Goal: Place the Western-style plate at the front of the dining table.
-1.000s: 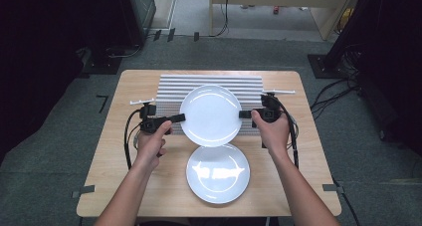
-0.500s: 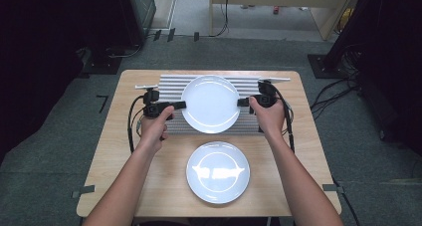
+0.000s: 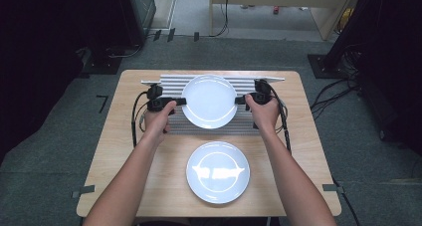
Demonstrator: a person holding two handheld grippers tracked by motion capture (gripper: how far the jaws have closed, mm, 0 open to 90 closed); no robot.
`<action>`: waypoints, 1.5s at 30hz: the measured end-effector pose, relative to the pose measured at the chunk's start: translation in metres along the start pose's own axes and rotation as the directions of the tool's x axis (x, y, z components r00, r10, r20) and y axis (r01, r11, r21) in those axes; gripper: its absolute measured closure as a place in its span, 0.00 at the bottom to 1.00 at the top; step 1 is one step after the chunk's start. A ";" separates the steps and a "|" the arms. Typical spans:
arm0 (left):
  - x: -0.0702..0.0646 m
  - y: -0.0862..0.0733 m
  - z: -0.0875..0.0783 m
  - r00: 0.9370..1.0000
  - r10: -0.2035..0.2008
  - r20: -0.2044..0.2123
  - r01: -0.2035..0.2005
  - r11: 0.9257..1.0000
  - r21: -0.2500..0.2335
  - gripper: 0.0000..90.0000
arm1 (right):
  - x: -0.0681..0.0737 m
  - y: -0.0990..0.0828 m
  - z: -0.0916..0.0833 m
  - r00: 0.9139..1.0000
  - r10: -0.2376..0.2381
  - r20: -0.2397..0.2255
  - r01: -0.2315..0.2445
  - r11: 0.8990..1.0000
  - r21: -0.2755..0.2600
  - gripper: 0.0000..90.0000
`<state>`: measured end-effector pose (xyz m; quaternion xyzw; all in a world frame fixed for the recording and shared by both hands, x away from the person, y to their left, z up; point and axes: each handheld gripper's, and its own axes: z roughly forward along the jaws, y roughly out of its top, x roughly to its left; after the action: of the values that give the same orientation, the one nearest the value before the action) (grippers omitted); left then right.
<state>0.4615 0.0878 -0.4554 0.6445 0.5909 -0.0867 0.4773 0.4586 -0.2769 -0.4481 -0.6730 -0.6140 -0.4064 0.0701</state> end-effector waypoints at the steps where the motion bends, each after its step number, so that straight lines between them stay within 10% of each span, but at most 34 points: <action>1: 0.002 0.000 0.002 1.000 -0.002 -0.008 0.002 1.000 0.002 0.94 | -0.002 0.000 0.003 1.000 0.012 0.002 -0.012 1.000 0.003 0.95; 27: 0.030 0.003 0.046 0.993 -0.096 -0.068 0.100 0.993 0.059 0.94 | -0.040 -0.004 0.043 0.992 0.120 0.030 -0.119 0.993 -0.021 0.95; 45: 0.043 0.015 0.048 0.979 -0.121 -0.163 0.132 0.989 0.063 0.89 | -0.029 -0.009 0.062 0.994 0.107 0.010 -0.106 0.988 -0.109 0.95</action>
<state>0.5077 0.0848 -0.5022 0.6276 0.6633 -0.0868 0.3983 0.4819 -0.2602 -0.5113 -0.7109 -0.5547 -0.4294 0.0500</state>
